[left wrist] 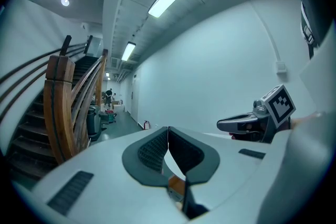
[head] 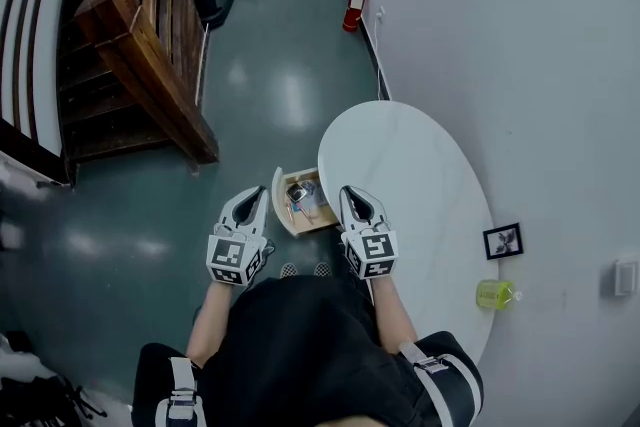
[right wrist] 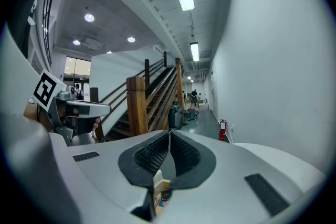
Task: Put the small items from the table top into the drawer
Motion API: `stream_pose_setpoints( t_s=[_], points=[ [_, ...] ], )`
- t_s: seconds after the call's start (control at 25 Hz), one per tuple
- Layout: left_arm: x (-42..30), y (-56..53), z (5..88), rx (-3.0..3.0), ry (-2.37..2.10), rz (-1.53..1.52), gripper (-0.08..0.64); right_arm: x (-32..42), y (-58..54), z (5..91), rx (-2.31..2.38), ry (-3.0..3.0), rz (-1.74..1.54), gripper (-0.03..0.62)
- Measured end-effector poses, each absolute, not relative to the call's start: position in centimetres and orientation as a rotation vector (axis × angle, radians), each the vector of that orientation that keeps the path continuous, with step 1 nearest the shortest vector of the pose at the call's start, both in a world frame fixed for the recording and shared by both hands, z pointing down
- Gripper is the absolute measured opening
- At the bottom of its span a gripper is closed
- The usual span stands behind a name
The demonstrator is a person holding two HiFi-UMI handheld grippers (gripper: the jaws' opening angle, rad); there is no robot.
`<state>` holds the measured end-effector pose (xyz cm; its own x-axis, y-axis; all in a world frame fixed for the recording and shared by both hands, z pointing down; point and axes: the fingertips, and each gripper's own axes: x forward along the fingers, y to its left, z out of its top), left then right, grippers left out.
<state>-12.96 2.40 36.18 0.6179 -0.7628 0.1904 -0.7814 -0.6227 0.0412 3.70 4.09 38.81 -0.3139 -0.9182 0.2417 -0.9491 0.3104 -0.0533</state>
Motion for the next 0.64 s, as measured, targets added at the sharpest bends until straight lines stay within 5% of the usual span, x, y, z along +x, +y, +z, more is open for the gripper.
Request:
stream_pose_setpoints(
  t_s=[0.64],
  points=[
    [-13.2, 2.98, 36.4, 2.716, -1.288, 0.239, 0.02, 3.37, 4.66, 39.02, 1.738, -2.4, 0.295, 0.035]
  ],
)
